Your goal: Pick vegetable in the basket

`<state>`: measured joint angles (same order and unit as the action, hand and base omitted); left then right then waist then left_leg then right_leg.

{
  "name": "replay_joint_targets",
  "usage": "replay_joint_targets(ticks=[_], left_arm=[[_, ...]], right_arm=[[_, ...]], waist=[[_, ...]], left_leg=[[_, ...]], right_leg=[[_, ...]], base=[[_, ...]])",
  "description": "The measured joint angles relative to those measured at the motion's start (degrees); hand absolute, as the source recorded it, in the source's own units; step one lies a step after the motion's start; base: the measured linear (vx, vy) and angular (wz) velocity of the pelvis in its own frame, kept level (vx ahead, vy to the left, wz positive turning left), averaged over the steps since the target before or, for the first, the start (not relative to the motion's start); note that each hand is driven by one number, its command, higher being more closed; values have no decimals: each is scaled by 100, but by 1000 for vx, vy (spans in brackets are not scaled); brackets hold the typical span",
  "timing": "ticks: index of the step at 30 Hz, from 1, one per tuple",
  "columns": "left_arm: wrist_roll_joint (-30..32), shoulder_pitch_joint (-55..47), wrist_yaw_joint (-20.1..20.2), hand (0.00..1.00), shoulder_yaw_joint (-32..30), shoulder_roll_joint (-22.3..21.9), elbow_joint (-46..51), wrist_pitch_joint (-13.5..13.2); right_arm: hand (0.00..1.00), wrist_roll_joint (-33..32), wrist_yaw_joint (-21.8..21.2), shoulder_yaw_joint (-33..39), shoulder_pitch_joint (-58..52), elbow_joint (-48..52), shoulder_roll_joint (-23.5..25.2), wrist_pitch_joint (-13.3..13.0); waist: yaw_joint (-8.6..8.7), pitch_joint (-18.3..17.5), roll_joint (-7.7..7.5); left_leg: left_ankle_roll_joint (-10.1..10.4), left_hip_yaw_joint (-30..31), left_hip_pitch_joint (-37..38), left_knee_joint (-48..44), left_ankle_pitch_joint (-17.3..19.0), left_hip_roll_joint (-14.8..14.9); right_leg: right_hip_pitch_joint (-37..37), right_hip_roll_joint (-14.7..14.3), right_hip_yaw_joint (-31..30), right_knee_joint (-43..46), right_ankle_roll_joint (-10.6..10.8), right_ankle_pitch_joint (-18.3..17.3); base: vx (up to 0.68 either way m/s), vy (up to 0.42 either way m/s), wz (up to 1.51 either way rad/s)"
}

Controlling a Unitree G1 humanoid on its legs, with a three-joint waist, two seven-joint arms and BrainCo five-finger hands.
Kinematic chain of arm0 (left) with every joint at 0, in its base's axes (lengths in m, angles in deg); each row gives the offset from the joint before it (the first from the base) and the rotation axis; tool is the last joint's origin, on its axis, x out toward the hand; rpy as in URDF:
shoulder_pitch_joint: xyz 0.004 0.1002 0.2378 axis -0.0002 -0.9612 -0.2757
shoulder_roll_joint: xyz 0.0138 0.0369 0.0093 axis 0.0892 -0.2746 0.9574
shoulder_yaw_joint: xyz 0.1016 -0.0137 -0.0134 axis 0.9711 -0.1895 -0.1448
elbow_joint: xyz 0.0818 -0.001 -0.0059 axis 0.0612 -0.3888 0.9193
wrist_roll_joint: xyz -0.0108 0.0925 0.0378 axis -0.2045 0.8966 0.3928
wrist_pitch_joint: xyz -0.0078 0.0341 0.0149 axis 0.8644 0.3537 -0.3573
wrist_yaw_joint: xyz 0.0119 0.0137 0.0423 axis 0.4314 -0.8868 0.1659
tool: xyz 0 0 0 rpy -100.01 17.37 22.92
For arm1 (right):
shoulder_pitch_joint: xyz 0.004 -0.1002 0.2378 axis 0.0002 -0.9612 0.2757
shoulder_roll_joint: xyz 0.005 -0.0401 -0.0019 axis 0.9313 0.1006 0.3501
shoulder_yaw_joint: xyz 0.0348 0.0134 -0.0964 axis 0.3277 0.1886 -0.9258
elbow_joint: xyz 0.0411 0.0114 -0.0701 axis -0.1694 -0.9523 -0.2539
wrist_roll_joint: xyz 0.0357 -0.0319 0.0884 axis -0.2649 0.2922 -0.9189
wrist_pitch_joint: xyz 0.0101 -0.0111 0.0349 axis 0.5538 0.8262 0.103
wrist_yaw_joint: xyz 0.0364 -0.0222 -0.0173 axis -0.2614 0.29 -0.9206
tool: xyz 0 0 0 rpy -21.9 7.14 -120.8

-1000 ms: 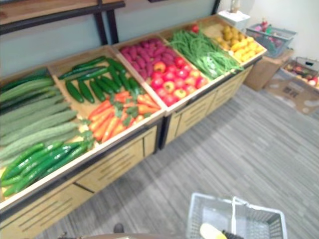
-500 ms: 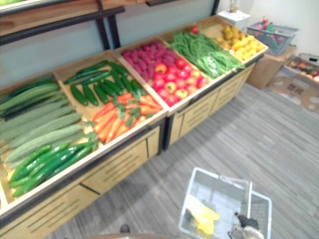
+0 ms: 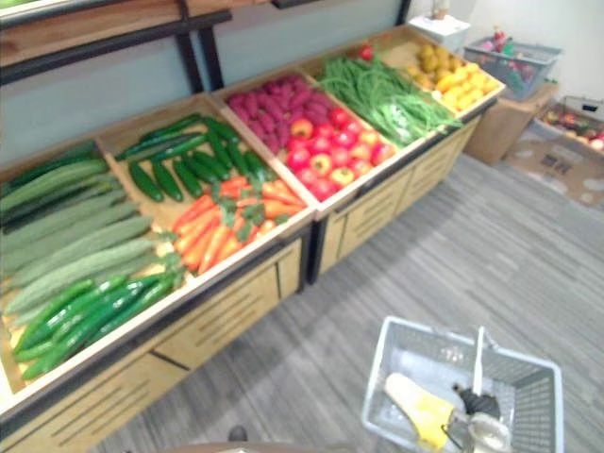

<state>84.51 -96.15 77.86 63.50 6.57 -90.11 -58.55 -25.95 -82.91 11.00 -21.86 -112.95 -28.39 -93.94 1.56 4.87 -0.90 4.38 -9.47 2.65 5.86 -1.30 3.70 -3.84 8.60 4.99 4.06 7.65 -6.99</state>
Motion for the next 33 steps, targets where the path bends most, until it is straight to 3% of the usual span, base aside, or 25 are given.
replay_joint_targets(ticks=[7, 9, 10, 12, 13, 17, 20, 22, 23, 24, 27, 30, 33], left_arm=[[0, 21, -8, 0, 29, -25, 15, 5], [0, 36, -15, 0, 119, -19, 139, 3], [0, -15, -15, 0, 124, -33, 170, 10], [0, -93, -15, 0, 119, -47, 172, 13], [2, -123, -15, 0, 118, -61, 180, 18], [0, -137, -13, 0, 180, -270, 225, 54], [21, -156, -11, 0, 269, -408, 221, 61], [79, -207, -14, 0, 349, -453, 223, 65], [200, -257, -14, 0, 396, -515, 219, 72], [261, -303, -16, 0, 457, -514, 213, 117], [269, -207, -20, 0, 572, -510, 222, 98], [265, -216, -22, 0, 570, -471, 164, 101], [260, -253, -27, 0, 563, -401, 164, 112]], right_arm=[[100, 50, 86, 0, -91, 425, 8, -2], [100, 61, 83, -8, -89, 547, 62, -3], [100, 91, 82, -29, -86, 580, 75, -2], [100, 92, 81, -83, -98, 604, 82, -2], [100, 94, 76, -177, -110, 646, 98, 1], [100, 96, 76, -164, -200, 925, 110, -3], [100, 95, 95, -158, -189, 1106, 205, -10], [100, 97, 113, -160, -199, 1212, 277, -9], [100, 101, 163, -164, -200, 1316, 308, -12], [100, 103, 211, -187, -202, 1315, 401, -10], [100, 130, 210, -351, -132, 1304, 452, -7], [100, 341, 210, -457, -67, 1169, 413, -6], [100, 393, 199, -461, -65, 978, 363, 15]], waist=[[23, 104, 118], [117, 209, 117], [95, 282, 189], [10, 308, 245], [-53, 368, 226], [-266, 467, 132], [-287, 475, 157], [-341, 456, 231], [-345, 468, 338], [-399, 450, 274], [-403, 388, 127], [-394, 335, 49], [-375, 329, 19]], left_leg=[[-4, 406, -275, -39, -74, -48], [25, 614, -640, -715, 151, -42], [58, 755, -1073, -1780, 597, 111], [64, 846, -1250, -2376, 801, 246], [26, 1026, -1598, -3235, 777, 280], [124, 1098, -1964, -3871, 302, 237], [54, 670, -2009, -2895, 437, 267], [-8, 430, -1913, -1978, 274, 309], [-24, 339, -1812, -1634, 98, 337], [-75, 210, -1709, -1668, -139, 267], [-283, 31, -1876, -2327, 493, -25], [-347, -143, -1817, -2544, 825, -125], [-485, -240, -1302, -2225, 957, -215]], right_leg=[[220, 64, 295, 282, -93, -163], [287, 94, 469, 555, -179, -360], [280, -5, 557, 793, -200, -567], [214, -98, 537, 886, -262, -659], [136, -182, 529, 977, -322, -735], [20, -72, 470, 1052, -347, -836], [28, 8, 451, 1024, -337, -850], [9, 1, 415, 1031, -259, -925], [-69, -39, 359, 1036, -171, -1003], [-158, 75, 220, 998, -119, -1060], [-272, 375, -25, 781, -79, -1013], [-210, 496, -471, 971, -77, -817], [519, 520, -803, 2778, 71, -248]], base=[[-83, -17, 23], [-92, -65, 51], [-71, -79, 28], [-43, -84, 5], [-40, -87, -5], [-12, -82, 0], [26, 14, -2], [122, 144, -19], [239, 253, -33], [214, 225, -31], [279, 230, -22], [268, 201, -25], [326, 202, -13]])
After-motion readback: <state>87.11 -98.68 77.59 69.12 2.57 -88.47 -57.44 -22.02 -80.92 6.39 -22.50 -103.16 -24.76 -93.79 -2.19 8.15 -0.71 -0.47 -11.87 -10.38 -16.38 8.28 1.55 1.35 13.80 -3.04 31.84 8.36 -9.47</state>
